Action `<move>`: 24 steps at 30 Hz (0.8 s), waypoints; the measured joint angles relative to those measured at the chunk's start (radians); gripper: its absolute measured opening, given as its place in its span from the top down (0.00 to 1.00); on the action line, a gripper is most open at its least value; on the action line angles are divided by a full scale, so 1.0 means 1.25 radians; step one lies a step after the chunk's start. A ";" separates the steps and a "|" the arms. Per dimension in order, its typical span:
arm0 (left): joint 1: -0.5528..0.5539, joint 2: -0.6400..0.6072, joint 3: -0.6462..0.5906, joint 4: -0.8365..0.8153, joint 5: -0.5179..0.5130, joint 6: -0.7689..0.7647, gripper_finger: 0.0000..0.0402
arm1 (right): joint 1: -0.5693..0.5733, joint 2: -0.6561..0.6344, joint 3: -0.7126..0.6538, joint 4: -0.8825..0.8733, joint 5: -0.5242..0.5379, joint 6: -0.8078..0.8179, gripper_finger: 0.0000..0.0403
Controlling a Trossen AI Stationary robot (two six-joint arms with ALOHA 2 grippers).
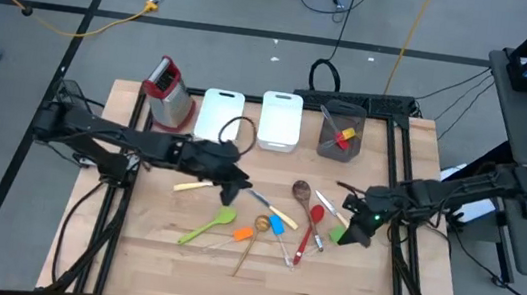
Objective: Pick & Place Kitchen Items
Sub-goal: Put the green spatula into the black bin
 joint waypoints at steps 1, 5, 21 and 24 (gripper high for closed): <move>0.002 -0.017 -0.025 0.021 -0.003 -0.003 0.66 | 0.000 0.005 0.000 -0.003 0.001 0.063 1.00; 0.011 -0.075 -0.110 0.075 -0.004 -0.016 0.66 | 0.000 0.020 0.000 0.002 0.026 0.250 0.99; 0.020 -0.118 -0.183 0.100 0.076 0.093 0.66 | 0.025 0.027 0.000 -0.007 0.046 0.629 0.77; 0.034 -0.118 -0.183 0.110 0.095 0.131 0.66 | 0.039 0.037 0.000 -0.011 0.064 0.667 0.68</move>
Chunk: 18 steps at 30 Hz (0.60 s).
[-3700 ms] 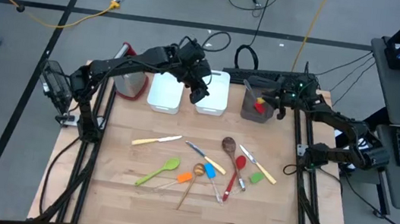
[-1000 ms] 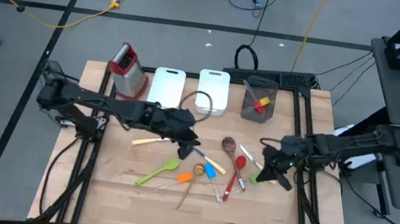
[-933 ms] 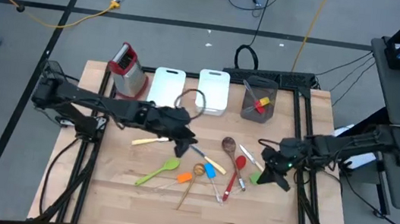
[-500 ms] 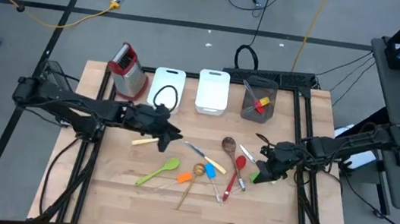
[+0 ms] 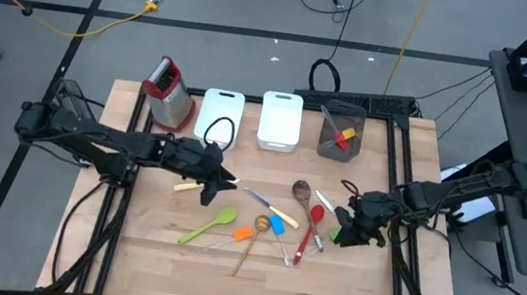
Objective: Pick & Place Kitchen Items
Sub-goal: Put the green spatula into the black bin
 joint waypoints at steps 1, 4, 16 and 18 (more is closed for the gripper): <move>0.008 -0.004 0.000 0.003 0.004 0.009 0.66 | 0.005 0.002 0.000 0.000 0.016 0.016 0.65; 0.046 -0.015 0.002 0.006 0.040 0.033 0.66 | 0.018 0.008 0.000 -0.002 0.071 0.051 0.57; 0.171 -0.031 0.001 -0.008 0.132 0.059 0.66 | 0.020 0.010 0.000 0.015 0.244 0.005 0.50; 0.181 -0.031 0.001 -0.013 0.133 0.058 0.66 | 0.020 0.010 0.000 0.023 0.328 0.047 0.50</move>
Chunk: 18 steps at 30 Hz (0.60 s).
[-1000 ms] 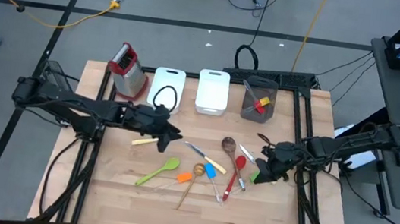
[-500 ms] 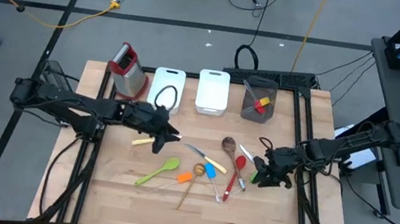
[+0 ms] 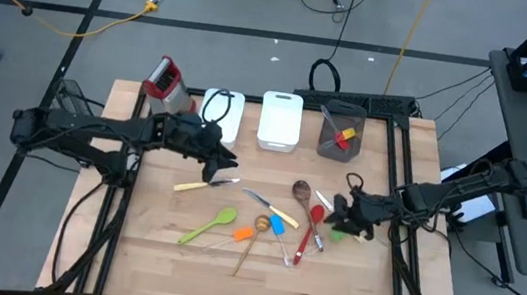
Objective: Pick & Place Kitchen Items
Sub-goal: Put the green spatula into the black bin
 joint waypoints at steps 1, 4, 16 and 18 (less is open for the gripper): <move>0.003 0.000 0.000 -0.006 0.000 -0.002 0.66 | 0.000 0.000 0.000 0.011 0.049 0.024 0.50; 0.013 0.000 0.000 -0.015 0.003 -0.001 0.66 | 0.014 0.012 0.001 0.042 0.175 0.134 0.50; 0.083 -0.005 0.000 -0.056 0.143 0.068 0.66 | 0.053 0.230 0.269 -0.314 0.130 0.298 0.50; 0.095 -0.005 0.000 -0.053 0.179 0.085 0.66 | 0.054 0.259 0.306 -0.355 0.123 0.309 0.50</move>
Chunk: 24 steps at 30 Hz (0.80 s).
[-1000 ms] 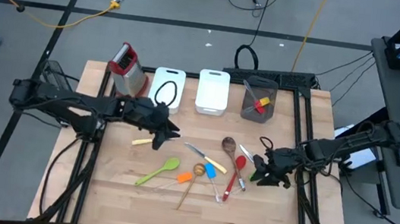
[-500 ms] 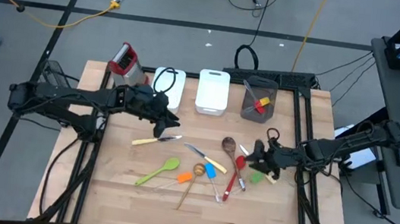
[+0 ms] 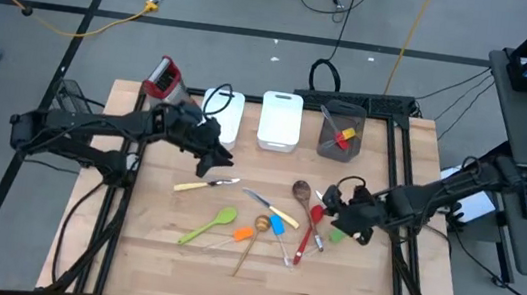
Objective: Pick & Place Kitchen Items
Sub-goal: Put the green spatula into the black bin
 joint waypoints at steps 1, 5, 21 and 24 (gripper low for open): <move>0.007 0.000 0.000 -0.002 0.018 0.007 0.66 | 0.000 0.014 0.012 -0.012 -0.015 0.012 0.50; 0.024 0.000 0.000 -0.004 0.078 0.028 0.66 | 0.006 0.087 0.054 -0.024 -0.100 0.052 0.50; 0.061 0.000 0.000 -0.027 0.137 0.074 0.66 | 0.021 0.245 0.119 -0.126 -0.243 0.139 0.50; 0.066 0.000 0.000 -0.027 0.137 0.074 0.66 | 0.015 0.274 0.119 -0.123 -0.247 0.139 0.50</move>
